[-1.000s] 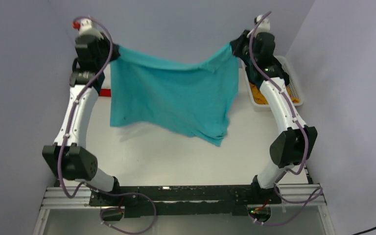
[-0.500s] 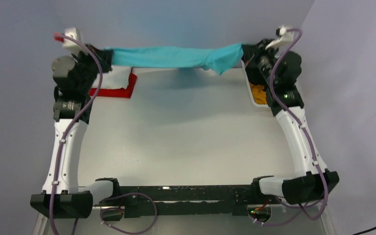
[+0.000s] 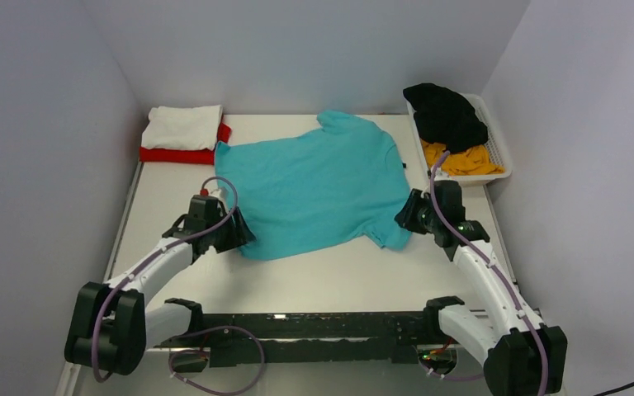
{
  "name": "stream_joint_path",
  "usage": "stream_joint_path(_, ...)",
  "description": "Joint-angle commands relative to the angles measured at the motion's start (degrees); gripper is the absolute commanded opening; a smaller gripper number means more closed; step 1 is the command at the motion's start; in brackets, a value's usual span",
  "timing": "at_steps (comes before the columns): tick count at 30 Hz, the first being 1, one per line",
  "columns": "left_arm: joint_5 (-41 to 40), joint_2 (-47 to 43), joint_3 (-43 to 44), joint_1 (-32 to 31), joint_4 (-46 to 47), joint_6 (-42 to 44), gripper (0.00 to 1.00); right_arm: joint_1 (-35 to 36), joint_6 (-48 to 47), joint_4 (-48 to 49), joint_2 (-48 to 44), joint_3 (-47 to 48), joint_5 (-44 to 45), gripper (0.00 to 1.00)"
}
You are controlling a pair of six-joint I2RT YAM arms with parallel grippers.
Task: Fold and stack the t-shirts
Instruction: Flatten out the tshirt
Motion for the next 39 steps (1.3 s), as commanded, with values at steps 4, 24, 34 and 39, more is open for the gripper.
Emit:
stream_joint_path(4, -11.1, -6.9, 4.2, -2.5, -9.9, -4.0, 0.99, 0.0, 2.0, -14.4, -1.5, -0.9, 2.8, 1.00)
stream_joint_path(24, -1.0, 21.0, 23.6, -3.7, 5.5, -2.3, 0.99, 1.3, 1.3, 15.7, 39.7, 14.8, -3.9, 1.00)
stream_joint_path(34, -3.6, 22.7, 14.1, -3.8, 4.4, -3.1, 1.00, 1.5, 3.5, 15.0, 38.7, 3.6, -1.2, 1.00)
stream_joint_path(39, -3.0, 25.3, 14.5, -3.8, 6.7, -3.1, 0.99, 1.5, 3.8, 15.2, 34.7, 0.4, 0.6, 1.00)
